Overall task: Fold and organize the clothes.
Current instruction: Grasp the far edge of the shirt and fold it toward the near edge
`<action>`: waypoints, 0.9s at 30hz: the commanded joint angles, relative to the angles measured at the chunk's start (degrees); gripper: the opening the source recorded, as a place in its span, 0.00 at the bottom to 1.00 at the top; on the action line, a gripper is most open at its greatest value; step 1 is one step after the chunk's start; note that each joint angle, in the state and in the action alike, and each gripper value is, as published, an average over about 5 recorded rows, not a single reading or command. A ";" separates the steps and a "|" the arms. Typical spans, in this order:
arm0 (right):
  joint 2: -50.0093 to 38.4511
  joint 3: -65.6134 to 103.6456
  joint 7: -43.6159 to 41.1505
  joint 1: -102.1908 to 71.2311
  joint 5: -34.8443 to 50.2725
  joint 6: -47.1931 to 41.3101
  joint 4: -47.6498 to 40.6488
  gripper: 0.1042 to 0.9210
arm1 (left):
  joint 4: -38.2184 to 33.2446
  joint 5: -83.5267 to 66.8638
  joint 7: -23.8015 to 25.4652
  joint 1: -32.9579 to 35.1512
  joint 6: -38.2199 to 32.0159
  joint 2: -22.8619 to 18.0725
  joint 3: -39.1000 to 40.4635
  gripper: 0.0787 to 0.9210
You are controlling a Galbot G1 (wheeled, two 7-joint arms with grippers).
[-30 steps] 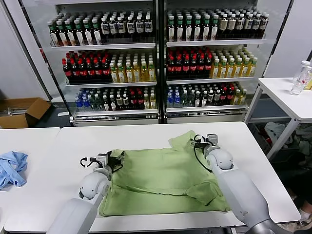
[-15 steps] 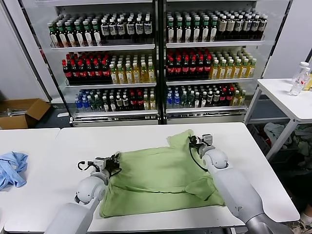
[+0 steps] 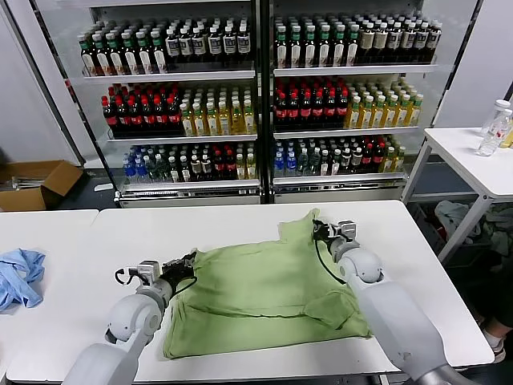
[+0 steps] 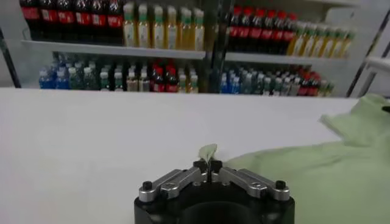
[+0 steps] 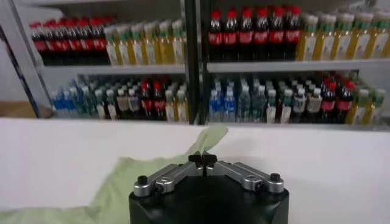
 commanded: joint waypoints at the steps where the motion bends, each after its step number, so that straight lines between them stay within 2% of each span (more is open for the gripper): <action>1: -2.99 6.76 0.10 -12.91 -1.34 1.37 17.04 0.00 | -13.56 -4.78 1.24 9.27 -0.74 1.55 -5.71 0.01; 7: -4.05 12.99 0.84 -26.71 -3.13 1.04 27.05 0.00 | -18.52 -1.68 0.22 16.41 -1.02 2.12 -6.64 0.01; 16: -2.78 19.94 1.24 -39.67 -5.19 0.94 34.76 0.00 | -19.68 2.87 -1.11 21.61 -0.54 3.51 -6.45 0.01; 22: -2.48 21.41 1.94 -45.34 -8.76 -1.33 35.36 0.00 | -18.57 11.29 -2.00 24.64 -2.05 3.72 -4.77 0.01; 27: -0.78 19.50 2.90 -46.59 -13.16 -6.22 35.37 0.02 | -18.70 16.04 -1.68 25.94 -2.22 1.86 -3.65 0.01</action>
